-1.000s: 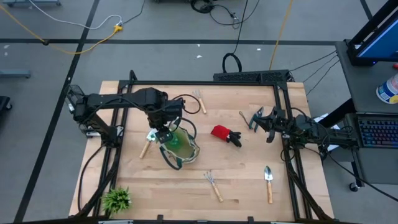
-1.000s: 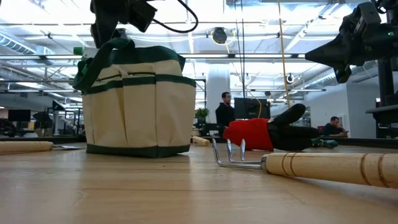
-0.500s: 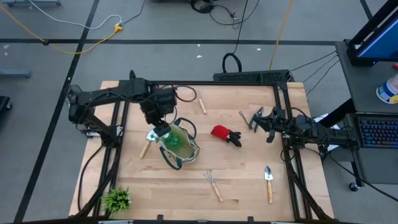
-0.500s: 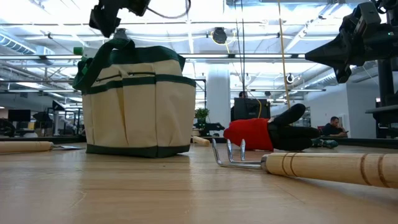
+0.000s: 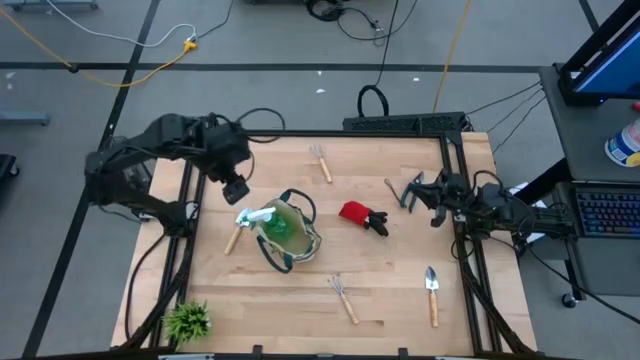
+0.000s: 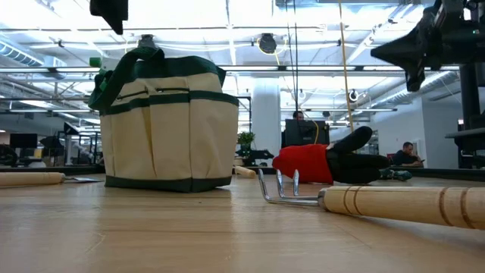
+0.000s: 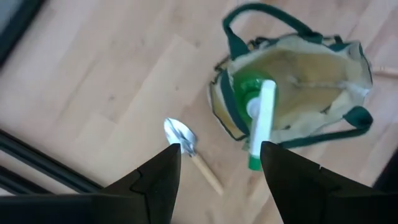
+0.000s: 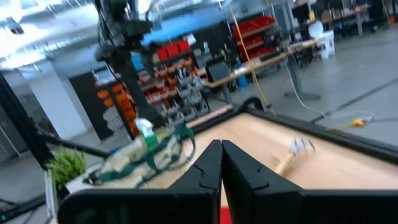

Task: Pick & Place Garden tools in Gardening bag
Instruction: Put the gloves into the gardening bag

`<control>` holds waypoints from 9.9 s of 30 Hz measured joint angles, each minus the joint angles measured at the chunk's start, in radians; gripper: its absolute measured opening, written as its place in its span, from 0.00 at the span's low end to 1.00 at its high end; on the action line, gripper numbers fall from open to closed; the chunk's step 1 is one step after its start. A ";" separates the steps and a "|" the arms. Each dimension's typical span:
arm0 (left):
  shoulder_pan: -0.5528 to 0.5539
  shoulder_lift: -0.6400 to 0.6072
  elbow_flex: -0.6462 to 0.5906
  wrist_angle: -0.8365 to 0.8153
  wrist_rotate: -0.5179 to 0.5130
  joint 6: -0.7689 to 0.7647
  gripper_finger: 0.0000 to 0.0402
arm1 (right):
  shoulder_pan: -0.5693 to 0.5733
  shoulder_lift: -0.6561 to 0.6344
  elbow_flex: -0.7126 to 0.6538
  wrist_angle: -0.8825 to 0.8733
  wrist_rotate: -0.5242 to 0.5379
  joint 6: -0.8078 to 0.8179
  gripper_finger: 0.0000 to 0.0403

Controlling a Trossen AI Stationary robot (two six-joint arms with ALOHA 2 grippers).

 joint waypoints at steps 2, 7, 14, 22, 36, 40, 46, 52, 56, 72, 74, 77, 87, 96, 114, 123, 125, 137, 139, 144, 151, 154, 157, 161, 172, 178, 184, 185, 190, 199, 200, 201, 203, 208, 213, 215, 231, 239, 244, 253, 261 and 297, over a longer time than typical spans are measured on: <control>0.001 -0.021 0.000 0.000 -0.007 -0.001 0.57 | 0.000 0.000 0.000 0.039 -0.001 0.000 0.00; 0.000 -0.078 0.000 0.037 -0.007 0.028 0.57 | 0.000 0.000 0.000 0.087 -0.001 -0.001 0.00; -0.003 -0.235 -0.050 0.273 -0.007 0.065 0.57 | 0.000 0.000 0.000 0.089 -0.001 0.022 0.00; -0.061 -0.413 -0.229 0.480 -0.007 0.065 0.57 | 0.000 0.000 0.000 0.082 -0.001 0.121 0.00; -0.176 -0.702 -0.732 0.914 -0.007 -0.015 0.57 | 0.000 0.078 0.000 0.091 -0.004 0.115 0.00; -0.202 -0.774 -0.843 1.011 -0.007 -0.017 0.57 | 0.000 0.104 0.000 0.090 -0.005 0.105 0.00; -0.229 -0.846 -0.958 1.078 -0.011 0.061 0.57 | 0.000 0.118 0.000 0.090 -0.083 0.156 0.00; -0.239 -0.907 -1.062 1.169 -0.040 0.140 0.57 | 0.000 0.130 0.000 0.094 -0.109 0.149 0.02; -0.239 -0.944 -1.129 1.221 -0.033 0.144 0.57 | 0.000 0.173 0.000 0.140 -0.108 0.108 0.05; -0.239 -1.075 -1.237 1.246 0.020 0.148 0.57 | 0.001 0.474 0.191 0.128 -0.161 -0.028 0.22; -0.239 -1.097 -1.241 1.235 0.022 0.152 0.57 | 0.001 0.518 0.262 0.030 -0.161 -0.068 0.24; -0.239 -1.137 -1.242 1.190 0.021 0.146 0.57 | 0.001 0.584 0.363 -0.109 -0.160 -0.104 0.27; -0.239 -1.246 -1.242 1.094 0.030 0.145 0.57 | 0.001 0.798 0.607 -0.352 -0.159 -0.234 0.38; -0.239 -1.299 -1.242 1.024 0.031 0.127 0.57 | 0.001 0.981 0.731 -0.520 -0.162 -0.243 0.50; -0.239 -1.299 -1.242 1.022 0.050 0.133 0.57 | -0.002 1.298 0.813 -0.619 -0.188 -0.208 0.71; -0.239 -1.299 -1.242 1.023 0.050 0.138 0.57 | -0.002 1.391 0.813 -0.610 -0.189 -0.208 0.72; -0.239 -1.299 -1.242 1.023 0.050 0.137 0.57 | -0.002 1.411 0.813 -0.599 -0.189 -0.208 0.72; -0.239 -1.299 -1.242 1.025 0.067 0.138 0.57 | -0.025 1.545 0.813 -0.525 -0.186 -0.245 0.72; -0.239 -1.299 -1.242 1.026 0.071 0.138 0.57 | -0.036 1.566 0.813 -0.516 -0.186 -0.245 0.72; -0.239 -1.299 -1.242 1.030 0.076 0.141 0.57 | -0.056 1.621 0.813 -0.512 -0.210 -0.244 0.72; -0.239 -1.299 -1.242 1.034 0.077 0.141 0.57 | -0.057 1.706 0.812 -0.509 -0.266 -0.232 0.69; -0.239 -1.299 -1.242 1.038 0.077 0.144 0.57 | -0.059 1.722 0.813 -0.519 -0.264 -0.198 0.65; -0.239 -1.299 -1.242 1.040 0.077 0.147 0.57 | -0.058 1.726 0.813 -0.522 -0.259 -0.177 0.59; -0.239 -1.299 -1.241 1.040 0.077 0.147 0.57 | -0.058 1.713 0.812 -0.526 -0.264 -0.147 0.48; -0.239 -1.299 -1.241 1.040 0.083 0.147 0.57 | -0.019 1.604 0.813 -0.534 -0.314 -0.128 0.16; -0.239 -1.299 -1.241 1.044 0.085 0.146 0.57 | 0.047 1.538 0.859 -0.574 -0.186 -0.165 0.12; -0.239 -1.299 -1.241 1.046 0.085 0.134 0.57 | 0.096 1.534 0.969 -0.607 -0.108 -0.248 0.13; -0.239 -1.299 -1.241 1.046 0.085 0.127 0.57 | 0.103 1.534 0.988 -0.609 -0.094 -0.267 0.13; -0.239 -1.299 -1.241 1.047 0.104 0.101 0.57 | 0.124 1.534 1.080 -0.607 0.002 -0.365 0.13; -0.239 -1.298 -1.241 1.112 0.104 0.059 0.57 | 0.134 1.534 1.174 -0.522 0.079 -0.542 0.12; -0.239 -1.298 -1.241 1.134 0.103 0.050 0.57 | 0.135 1.534 1.177 -0.503 0.081 -0.562 0.12; -0.239 -1.298 -1.241 1.156 0.100 0.039 0.57 | 0.135 1.534 1.179 -0.484 0.082 -0.583 0.12; -0.239 -1.298 -1.241 1.202 0.100 0.016 0.57 | 0.135 1.534 1.182 -0.445 0.082 -0.623 0.12; -0.239 -1.298 -1.241 1.311 0.100 -0.035 0.57 | 0.140 1.534 1.182 -0.348 0.129 -0.731 0.12; -0.239 -1.278 -1.240 1.425 0.100 -0.074 0.57 | 0.151 1.534 1.182 -0.249 0.203 -0.883 0.12; -0.239 -1.246 -1.240 1.478 0.099 -0.091 0.57 | 0.153 1.534 1.182 -0.207 0.217 -0.938 0.12; -0.239 -0.762 -1.240 2.017 0.073 -0.295 0.57 | 0.161 1.533 1.183 -0.028 0.322 -1.357 0.12; -0.239 -0.576 -1.165 2.061 0.033 -0.384 0.57 | 0.182 1.534 1.183 -0.024 0.423 -1.548 0.13; -0.239 -0.466 -1.036 2.009 0.036 -0.384 0.57 | 0.202 1.534 1.183 -0.002 0.466 -1.648 0.13; -0.236 -0.299 -0.769 1.739 0.038 -0.432 0.57 | 0.263 1.534 1.182 0.079 0.578 -1.912 0.13; -0.200 -0.206 -0.655 1.643 0.039 -0.514 0.57 | 0.335 1.533 1.182 0.098 0.606 -2.036 0.13; -0.243 -0.029 -0.640 1.770 0.151 -0.745 0.57 | 0.340 1.533 1.181 0.000 0.586 -2.070 0.13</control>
